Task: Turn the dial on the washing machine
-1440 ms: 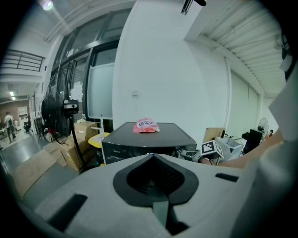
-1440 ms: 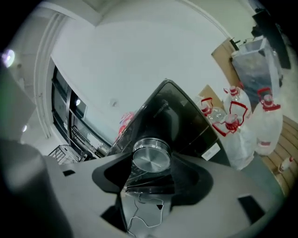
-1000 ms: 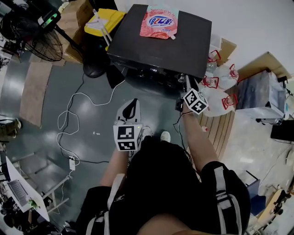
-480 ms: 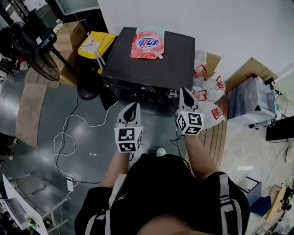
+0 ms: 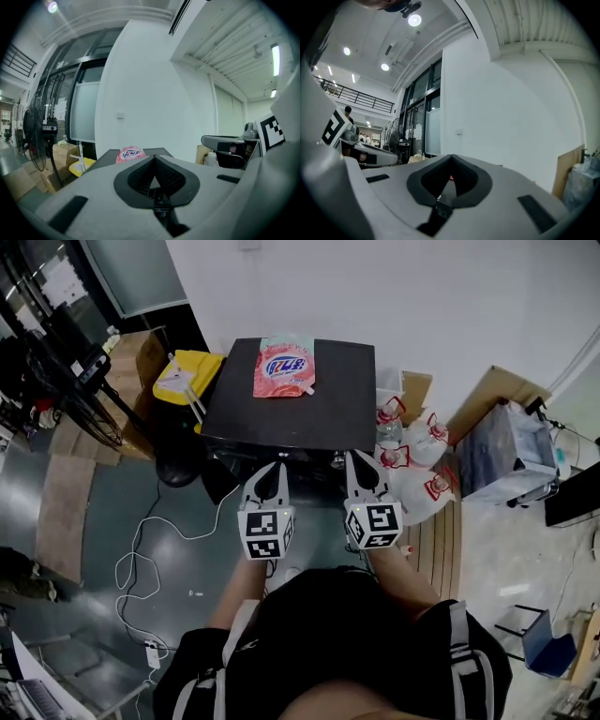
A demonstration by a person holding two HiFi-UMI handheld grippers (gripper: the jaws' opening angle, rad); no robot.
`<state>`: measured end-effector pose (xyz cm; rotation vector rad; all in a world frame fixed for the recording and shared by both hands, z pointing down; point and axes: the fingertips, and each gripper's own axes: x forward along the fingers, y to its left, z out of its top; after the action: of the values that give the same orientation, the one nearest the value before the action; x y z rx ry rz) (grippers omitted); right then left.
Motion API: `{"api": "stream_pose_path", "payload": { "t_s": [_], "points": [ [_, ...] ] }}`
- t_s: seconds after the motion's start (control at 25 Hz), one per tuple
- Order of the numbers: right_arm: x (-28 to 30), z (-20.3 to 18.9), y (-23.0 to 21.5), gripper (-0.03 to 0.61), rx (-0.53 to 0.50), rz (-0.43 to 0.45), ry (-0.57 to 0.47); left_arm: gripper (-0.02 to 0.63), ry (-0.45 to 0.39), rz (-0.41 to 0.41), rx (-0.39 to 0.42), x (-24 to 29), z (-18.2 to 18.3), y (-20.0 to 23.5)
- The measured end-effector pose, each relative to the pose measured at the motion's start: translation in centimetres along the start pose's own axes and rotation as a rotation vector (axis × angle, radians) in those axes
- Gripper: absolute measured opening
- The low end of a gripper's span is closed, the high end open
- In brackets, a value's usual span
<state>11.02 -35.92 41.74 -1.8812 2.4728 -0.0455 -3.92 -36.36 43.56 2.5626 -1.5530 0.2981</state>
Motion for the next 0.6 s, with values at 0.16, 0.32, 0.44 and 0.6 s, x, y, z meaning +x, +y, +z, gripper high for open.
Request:
{"api": "stream_pose_path", "payload": {
  "t_s": [0.16,0.32,0.44,0.6],
  "points": [
    [0.29,0.82,0.38,0.009,-0.047,0.018,-0.013,-0.005,-0.008,-0.008,0.009,0.62,0.76,-0.17],
    [0.38,1.0,0.41,0.009,-0.037,0.018,-0.023,-0.005,-0.013,-0.014,0.013,0.79,0.82,-0.08],
    [0.32,0.94,0.37,0.009,-0.025,0.017,-0.024,-0.005,-0.015,-0.016,0.015,0.7,0.8,-0.14],
    [0.32,0.94,0.59,0.009,-0.019,0.02,-0.027,-0.005,-0.02,-0.017,0.019,0.5,0.91,-0.09]
  ]
}}
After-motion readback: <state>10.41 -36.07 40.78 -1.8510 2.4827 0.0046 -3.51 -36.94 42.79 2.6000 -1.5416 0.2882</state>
